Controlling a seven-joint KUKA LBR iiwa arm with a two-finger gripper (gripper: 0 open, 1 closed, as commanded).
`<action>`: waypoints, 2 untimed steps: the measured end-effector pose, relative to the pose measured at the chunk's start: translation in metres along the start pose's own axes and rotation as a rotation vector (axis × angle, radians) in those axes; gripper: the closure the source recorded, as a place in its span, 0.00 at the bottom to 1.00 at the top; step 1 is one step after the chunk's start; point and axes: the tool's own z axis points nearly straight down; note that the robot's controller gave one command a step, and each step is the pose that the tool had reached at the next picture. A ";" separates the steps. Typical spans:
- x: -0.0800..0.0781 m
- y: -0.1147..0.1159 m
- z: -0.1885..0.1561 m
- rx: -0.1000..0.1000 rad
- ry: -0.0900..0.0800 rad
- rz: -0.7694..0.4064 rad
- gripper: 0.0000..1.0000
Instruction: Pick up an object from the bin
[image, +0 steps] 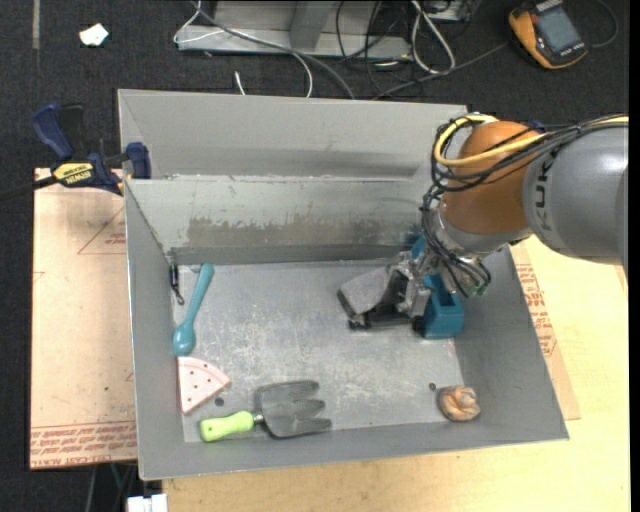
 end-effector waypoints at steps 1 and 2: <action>0.009 -0.003 -0.051 -0.001 0.010 -0.038 1.00; -0.009 -0.005 -0.143 -0.002 0.005 -0.051 1.00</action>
Offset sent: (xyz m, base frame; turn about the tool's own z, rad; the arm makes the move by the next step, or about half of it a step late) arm 0.0065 -0.0051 0.1447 -0.0541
